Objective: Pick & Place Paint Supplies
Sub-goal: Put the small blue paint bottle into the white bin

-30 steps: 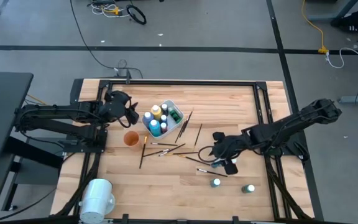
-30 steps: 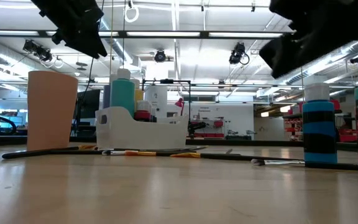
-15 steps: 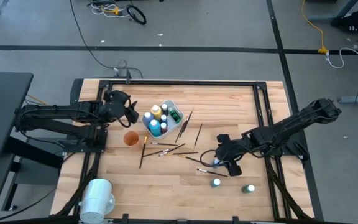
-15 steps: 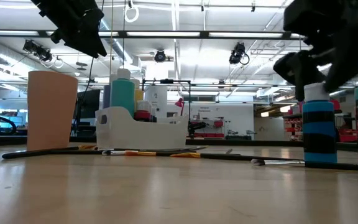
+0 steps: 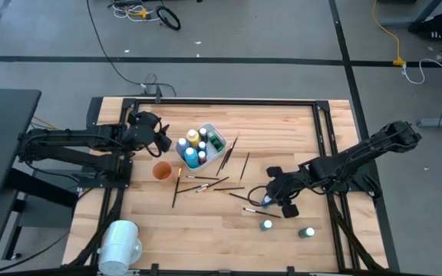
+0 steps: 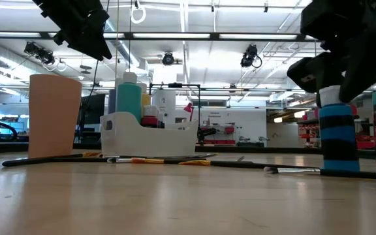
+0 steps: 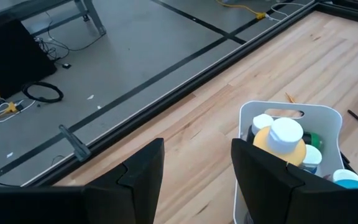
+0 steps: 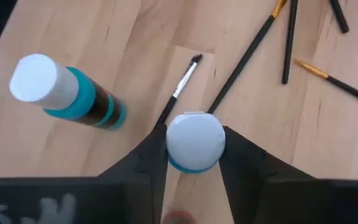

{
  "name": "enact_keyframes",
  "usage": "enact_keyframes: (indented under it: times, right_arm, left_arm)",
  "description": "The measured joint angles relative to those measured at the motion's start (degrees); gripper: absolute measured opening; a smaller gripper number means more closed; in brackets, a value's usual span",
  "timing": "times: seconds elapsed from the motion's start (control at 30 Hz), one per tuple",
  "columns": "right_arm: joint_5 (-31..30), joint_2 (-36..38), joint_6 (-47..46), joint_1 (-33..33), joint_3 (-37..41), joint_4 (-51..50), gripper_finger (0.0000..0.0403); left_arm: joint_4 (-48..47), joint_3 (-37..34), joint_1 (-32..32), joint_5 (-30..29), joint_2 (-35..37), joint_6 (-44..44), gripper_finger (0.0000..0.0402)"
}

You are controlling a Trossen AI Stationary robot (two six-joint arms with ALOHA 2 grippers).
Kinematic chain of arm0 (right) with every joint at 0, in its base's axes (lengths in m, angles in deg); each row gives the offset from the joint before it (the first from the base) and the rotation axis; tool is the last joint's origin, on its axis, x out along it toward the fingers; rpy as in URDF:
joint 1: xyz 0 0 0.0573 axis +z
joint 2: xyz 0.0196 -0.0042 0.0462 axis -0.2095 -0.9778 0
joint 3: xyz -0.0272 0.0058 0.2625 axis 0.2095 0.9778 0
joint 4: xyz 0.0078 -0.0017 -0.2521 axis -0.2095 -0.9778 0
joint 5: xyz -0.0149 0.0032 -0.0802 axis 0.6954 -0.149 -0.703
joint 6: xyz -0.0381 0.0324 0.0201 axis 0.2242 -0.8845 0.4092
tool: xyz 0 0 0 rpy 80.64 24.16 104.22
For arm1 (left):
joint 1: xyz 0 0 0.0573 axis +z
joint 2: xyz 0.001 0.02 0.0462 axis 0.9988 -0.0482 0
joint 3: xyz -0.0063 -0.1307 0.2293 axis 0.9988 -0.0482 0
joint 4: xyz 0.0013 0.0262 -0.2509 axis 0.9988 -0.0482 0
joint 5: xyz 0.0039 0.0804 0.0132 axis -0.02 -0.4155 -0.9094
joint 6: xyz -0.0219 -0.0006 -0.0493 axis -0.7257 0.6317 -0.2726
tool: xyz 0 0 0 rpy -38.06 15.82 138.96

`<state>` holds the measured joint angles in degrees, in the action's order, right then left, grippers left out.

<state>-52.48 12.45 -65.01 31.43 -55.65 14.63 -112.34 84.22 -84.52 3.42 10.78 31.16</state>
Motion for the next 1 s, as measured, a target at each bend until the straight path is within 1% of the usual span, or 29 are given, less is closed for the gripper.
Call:
enact_keyframes:
  times: [0.13, 0.2, 0.27, 0.37, 0.43, 0.5, 0.53, 0.57, 0.63, 0.7, 0.73, 0.9, 1.0]
  right_arm:
    - [-0.4, 0.0, 0.1, -0.1, -0.1, 7.3, 0.0112]
    - [-2.8, 0.0, 1.3, -0.5, -0.7, 12.4, 0.0112]
    - [-7.4, 0.0, 4.1, -1.4, -1.4, 17.9, 0.0112]
    - [-14.4, 0.0, 11.3, -3.5, -1.9, 24.9, 0.0114]
    - [-18.9, -0.5, 15.1, -6.0, -2.0, 30.8, 0.0118]
    - [-22.0, -1.1, 16.5, -9.2, -2.0, 37.1, 0.0119]
    - [-21.3, -1.6, 16.5, -11.0, -2.1, 40.2, 0.0120]
    - [-19.2, -2.2, 16.2, -13.0, -2.1, 42.5, 0.0120]
    - [-12.1, -4.0, 15.1, -16.7, -2.5, 45.0, 0.0121]
    - [-5.7, -7.0, 14.2, -19.7, -4.9, 44.0, 0.0122]
    - [-4.4, -8.6, 14.5, -20.7, -6.7, 42.1, 0.0122]
    - [-3.7, -18.6, 17.8, -25.1, -19.1, 27.8, 0.0123]
    - [-0.8, -24.3, 17.7, -27.9, -25.6, 21.4, 0.0124]
  left_arm:
    - [0.0, 0.0, 0.0, 0.0, 0.0, 0.3, 0.0196]
    - [0.0, 0.0, 0.0, 0.0, 0.0, 0.8, 0.0196]
    - [0.0, 0.0, 0.0, 0.0, 0.0, 1.4, 0.0196]
    - [0.0, 0.0, 0.0, 0.0, 0.0, 2.4, 0.0196]
    - [0.0, 0.0, 0.0, 0.0, 0.0, 2.9, 0.0196]
    - [0.0, 0.0, 0.0, 0.0, 0.0, 3.7, 0.0196]
    - [0.0, 0.0, 0.0, 0.0, 0.0, 4.1, 0.0196]
    - [0.0, 0.0, 0.0, 0.0, 0.0, 4.7, 0.0196]
    - [0.0, 0.0, 0.0, 0.1, 0.0, 5.8, 0.0196]
    - [0.0, 0.0, 0.0, 0.1, 0.0, 6.6, 0.0196]
    - [0.0, 0.0, 0.0, 0.1, 0.0, 6.7, 0.0196]
    - [0.0, 0.0, 0.0, 0.2, 0.0, 6.8, 0.0196]
    - [0.0, 0.0, 0.0, 0.4, 0.0, 7.0, 0.0196]
